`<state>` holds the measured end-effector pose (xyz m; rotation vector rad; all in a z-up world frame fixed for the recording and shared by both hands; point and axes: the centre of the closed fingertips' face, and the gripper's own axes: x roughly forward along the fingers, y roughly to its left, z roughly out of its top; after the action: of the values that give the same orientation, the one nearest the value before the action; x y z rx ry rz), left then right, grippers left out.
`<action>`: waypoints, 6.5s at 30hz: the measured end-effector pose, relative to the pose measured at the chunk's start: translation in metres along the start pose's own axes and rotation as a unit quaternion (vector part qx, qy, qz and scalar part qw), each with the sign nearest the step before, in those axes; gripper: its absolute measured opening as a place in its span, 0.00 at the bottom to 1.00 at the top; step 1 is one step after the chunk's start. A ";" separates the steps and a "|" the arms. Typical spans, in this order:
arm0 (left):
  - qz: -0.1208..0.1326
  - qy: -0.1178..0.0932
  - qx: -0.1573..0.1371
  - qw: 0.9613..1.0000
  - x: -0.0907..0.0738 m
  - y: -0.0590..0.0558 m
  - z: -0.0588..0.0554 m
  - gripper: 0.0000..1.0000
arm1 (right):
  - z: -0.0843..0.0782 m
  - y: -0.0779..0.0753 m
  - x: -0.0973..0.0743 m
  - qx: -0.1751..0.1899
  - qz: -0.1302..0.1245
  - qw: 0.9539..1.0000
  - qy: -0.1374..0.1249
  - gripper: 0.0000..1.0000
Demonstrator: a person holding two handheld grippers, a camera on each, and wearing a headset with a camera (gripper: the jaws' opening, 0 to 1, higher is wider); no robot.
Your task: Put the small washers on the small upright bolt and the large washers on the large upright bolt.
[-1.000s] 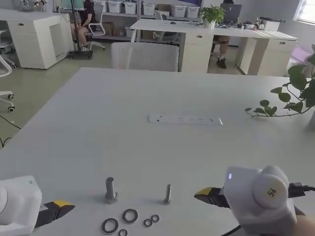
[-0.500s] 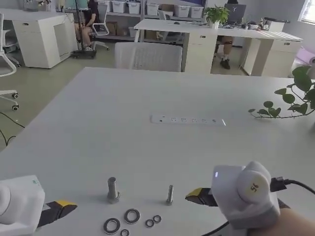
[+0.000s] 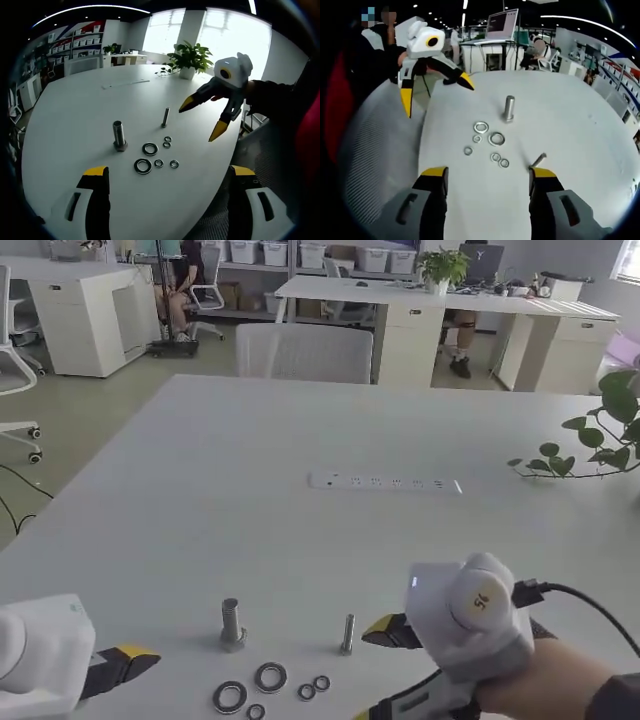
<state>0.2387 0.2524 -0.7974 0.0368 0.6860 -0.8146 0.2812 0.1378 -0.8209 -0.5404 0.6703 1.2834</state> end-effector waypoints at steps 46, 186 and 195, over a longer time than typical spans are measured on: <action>-0.004 -0.002 -0.002 1.000 0.000 -0.001 0.000 1.00 | -0.016 -0.023 0.043 -0.037 0.004 0.997 0.065 0.32; -0.023 -0.023 0.007 0.999 0.010 -0.009 0.011 0.97 | -0.017 -0.045 -0.028 -0.042 -0.034 0.984 0.173 0.13; -0.023 -0.025 0.007 0.999 0.009 -0.009 0.012 0.97 | 0.002 -0.056 -0.033 -0.057 -0.045 0.984 0.165 0.13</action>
<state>0.2430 0.2372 -0.7912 0.0142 0.6360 -0.8626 0.3311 0.1048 -0.7960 -0.8814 0.8398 1.1613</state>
